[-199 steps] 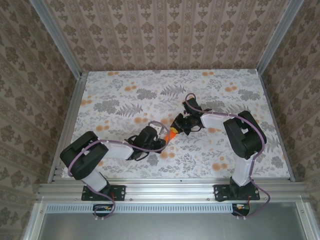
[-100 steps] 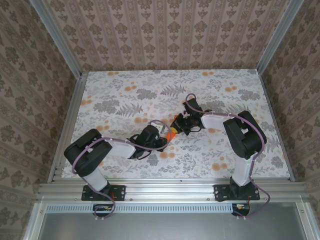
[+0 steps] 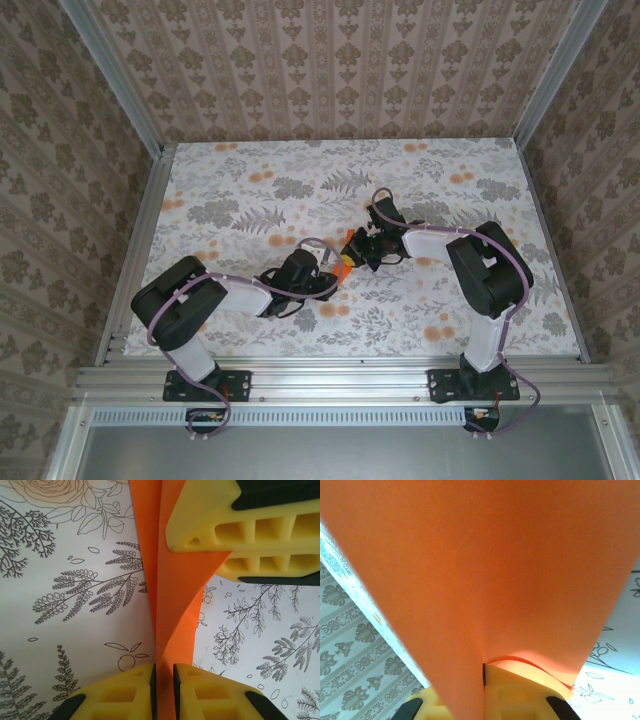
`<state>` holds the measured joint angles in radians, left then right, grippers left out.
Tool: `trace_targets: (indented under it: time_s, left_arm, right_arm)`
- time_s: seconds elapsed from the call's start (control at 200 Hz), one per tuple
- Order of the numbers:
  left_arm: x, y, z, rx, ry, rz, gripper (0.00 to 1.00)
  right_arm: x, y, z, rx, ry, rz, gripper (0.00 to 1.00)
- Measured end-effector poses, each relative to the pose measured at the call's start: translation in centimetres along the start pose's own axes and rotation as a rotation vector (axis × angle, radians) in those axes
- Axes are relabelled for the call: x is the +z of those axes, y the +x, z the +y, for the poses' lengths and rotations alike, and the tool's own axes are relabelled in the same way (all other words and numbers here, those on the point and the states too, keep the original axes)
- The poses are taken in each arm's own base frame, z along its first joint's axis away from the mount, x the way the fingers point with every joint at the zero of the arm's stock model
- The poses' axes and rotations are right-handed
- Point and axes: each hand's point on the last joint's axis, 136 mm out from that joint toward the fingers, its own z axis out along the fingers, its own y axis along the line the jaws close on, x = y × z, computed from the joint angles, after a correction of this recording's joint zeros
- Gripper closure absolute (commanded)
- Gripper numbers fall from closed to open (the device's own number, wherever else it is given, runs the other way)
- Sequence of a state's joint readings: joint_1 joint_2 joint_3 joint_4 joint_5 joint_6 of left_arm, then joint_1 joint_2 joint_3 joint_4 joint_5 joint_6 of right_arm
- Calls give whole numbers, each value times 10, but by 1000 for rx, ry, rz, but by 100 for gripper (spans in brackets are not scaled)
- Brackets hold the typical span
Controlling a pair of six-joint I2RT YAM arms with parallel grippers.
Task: Fold a paper plane with a square sheet of paper (pick it up from the middle)
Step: Fold the wing for the fifth time at the center of the table.
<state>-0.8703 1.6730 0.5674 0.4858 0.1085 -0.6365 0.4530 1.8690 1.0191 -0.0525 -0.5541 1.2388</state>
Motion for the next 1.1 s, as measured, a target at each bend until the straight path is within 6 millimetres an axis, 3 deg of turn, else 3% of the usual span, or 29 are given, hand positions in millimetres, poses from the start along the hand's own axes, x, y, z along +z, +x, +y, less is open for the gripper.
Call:
trace_targets:
  time_s: [0.26,0.47,0.585,0.845,1.1]
  left_arm:
    - [6,-3,0,-5,-5,0,91]
    - [7,-4,0,42,-33,9,97]
    - [9,-5,-2,133,-82,32,98]
    - [7,-8,-3,319,-188,68,99]
    - [6,-7,-1,403,-257,80,100]
  right_arm:
    - [0,-1,0,13,-1,-2,93]
    - [-1,-2,0,17,-3,-4,69]
    - [-2,-2,0,10,-2,-4,62]
    - [-12,1,12,-24,-30,-15,62]
    - [-12,4,3,-14,-5,-6,63]
